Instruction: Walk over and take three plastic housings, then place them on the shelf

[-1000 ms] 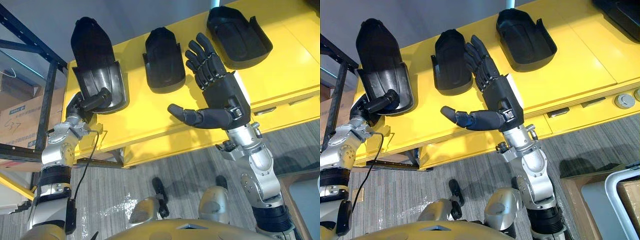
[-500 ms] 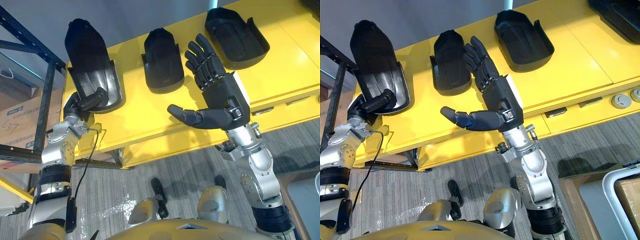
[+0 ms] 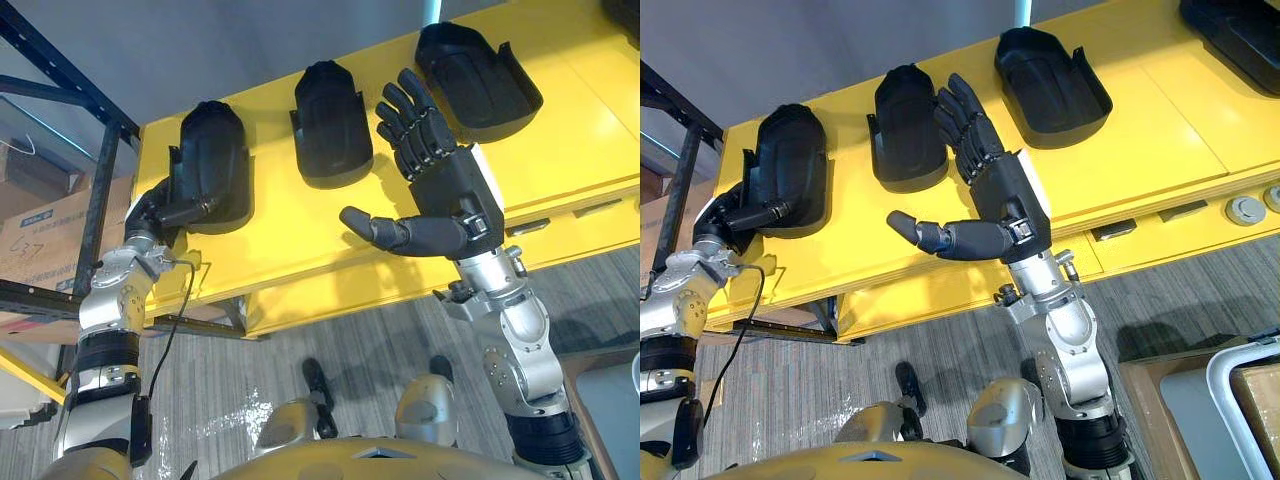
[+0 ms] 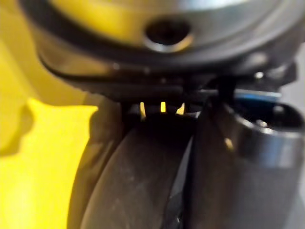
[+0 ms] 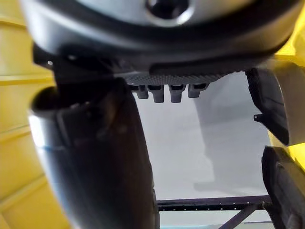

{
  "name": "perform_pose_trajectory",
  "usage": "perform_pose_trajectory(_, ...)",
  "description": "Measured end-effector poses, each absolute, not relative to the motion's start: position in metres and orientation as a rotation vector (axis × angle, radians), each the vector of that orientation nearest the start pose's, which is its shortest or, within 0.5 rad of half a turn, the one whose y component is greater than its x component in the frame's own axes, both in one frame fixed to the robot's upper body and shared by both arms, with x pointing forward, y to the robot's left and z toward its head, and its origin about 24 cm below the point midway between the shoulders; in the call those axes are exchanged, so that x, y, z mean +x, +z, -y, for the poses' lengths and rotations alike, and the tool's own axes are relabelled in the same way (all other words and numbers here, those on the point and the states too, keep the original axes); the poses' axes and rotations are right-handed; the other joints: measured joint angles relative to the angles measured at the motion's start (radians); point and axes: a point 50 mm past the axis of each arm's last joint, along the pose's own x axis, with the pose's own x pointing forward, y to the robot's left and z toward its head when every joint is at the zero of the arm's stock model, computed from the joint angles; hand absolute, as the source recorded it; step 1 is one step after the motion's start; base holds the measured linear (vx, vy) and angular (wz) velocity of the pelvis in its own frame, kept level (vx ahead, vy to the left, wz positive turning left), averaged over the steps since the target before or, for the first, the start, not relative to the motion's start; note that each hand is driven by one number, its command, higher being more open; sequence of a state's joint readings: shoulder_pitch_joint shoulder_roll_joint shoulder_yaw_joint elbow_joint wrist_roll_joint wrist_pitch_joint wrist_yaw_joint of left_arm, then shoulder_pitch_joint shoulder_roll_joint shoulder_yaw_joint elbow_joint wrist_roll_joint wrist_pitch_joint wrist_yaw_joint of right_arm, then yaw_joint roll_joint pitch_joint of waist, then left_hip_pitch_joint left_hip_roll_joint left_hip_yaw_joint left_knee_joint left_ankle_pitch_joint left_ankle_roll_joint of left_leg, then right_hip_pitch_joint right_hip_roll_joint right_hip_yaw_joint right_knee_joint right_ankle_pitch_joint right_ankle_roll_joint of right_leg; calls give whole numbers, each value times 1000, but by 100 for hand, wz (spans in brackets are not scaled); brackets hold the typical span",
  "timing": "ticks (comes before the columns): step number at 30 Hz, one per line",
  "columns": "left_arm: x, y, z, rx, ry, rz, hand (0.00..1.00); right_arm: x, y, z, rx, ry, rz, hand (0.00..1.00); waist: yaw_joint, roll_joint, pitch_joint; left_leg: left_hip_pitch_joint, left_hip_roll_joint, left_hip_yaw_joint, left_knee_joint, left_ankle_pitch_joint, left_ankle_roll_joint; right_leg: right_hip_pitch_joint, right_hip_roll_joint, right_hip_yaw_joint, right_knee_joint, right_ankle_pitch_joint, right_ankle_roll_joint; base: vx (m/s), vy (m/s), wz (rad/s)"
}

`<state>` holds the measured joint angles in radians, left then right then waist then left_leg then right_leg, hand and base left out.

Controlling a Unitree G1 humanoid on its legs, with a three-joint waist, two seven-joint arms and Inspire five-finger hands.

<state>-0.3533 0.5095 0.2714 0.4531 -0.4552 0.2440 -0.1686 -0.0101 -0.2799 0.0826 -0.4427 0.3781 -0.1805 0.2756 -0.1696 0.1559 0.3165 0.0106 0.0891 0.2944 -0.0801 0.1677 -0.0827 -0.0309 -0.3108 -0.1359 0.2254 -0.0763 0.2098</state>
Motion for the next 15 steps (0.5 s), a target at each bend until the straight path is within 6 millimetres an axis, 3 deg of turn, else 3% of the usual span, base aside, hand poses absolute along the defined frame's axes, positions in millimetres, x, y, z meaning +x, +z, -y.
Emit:
perform_pose_trajectory(10,304,76,-311,-82,193,-177,100,223,157,149,52,463,585,100,-3,-5,-3,1,-1,0,-2,1,1,3,0,0,-7,1,2,0,0,0)
perform_pose_trajectory(15,300,77,-323,-30,372,-163,100,222,155,149,54,460,574,100,-8,-12,-7,0,4,2,-2,1,0,16,8,-3,-39,18,3,0,0,0)
